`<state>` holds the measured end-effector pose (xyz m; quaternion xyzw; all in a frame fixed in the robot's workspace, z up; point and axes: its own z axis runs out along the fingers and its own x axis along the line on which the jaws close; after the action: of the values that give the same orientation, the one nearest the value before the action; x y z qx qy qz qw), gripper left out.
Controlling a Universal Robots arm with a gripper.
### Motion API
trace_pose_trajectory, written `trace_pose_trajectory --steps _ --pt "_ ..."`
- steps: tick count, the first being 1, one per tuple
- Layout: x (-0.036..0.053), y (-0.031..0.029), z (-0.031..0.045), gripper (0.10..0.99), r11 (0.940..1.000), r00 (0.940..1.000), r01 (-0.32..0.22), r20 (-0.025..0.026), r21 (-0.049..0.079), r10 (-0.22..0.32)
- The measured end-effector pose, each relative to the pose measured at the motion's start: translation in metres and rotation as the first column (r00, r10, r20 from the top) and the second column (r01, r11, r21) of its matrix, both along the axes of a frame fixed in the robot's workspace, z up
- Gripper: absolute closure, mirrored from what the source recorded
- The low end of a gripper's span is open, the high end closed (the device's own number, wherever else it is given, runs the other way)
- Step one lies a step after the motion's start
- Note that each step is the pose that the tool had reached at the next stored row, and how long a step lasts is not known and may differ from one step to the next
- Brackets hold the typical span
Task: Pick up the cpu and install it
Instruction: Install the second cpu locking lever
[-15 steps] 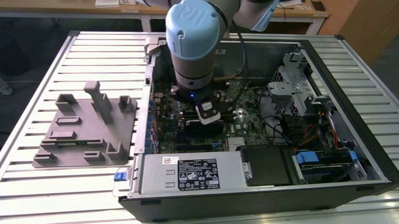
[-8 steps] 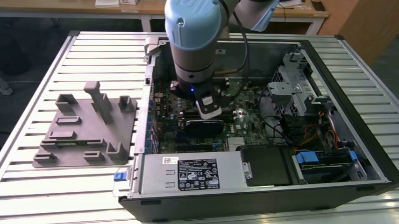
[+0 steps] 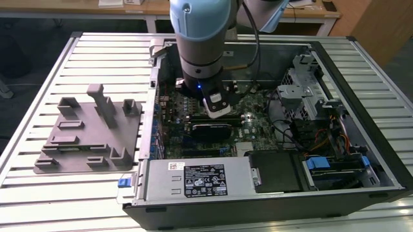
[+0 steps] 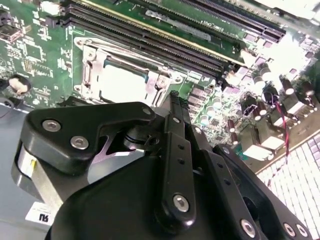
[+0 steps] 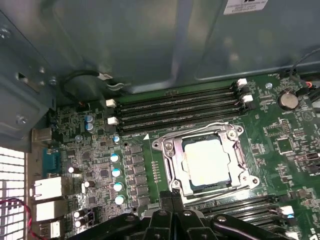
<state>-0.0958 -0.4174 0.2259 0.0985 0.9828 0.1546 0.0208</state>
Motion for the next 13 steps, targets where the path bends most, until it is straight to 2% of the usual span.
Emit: trace_pose_trajectory --steps 2,6,13 --pt "-0.0001 0.0 0.0005 0.98 0.9999 1.0 0.001 0.0001 -0.011 -0.001" --pt "0.0009 0.0002 0.0005 0.98 0.9989 1.0 0.004 0.0002 -0.046 -0.004" --pt "0.0112 0.0006 0.0006 0.98 0.9961 0.9997 0.023 0.0007 -0.085 -0.023"
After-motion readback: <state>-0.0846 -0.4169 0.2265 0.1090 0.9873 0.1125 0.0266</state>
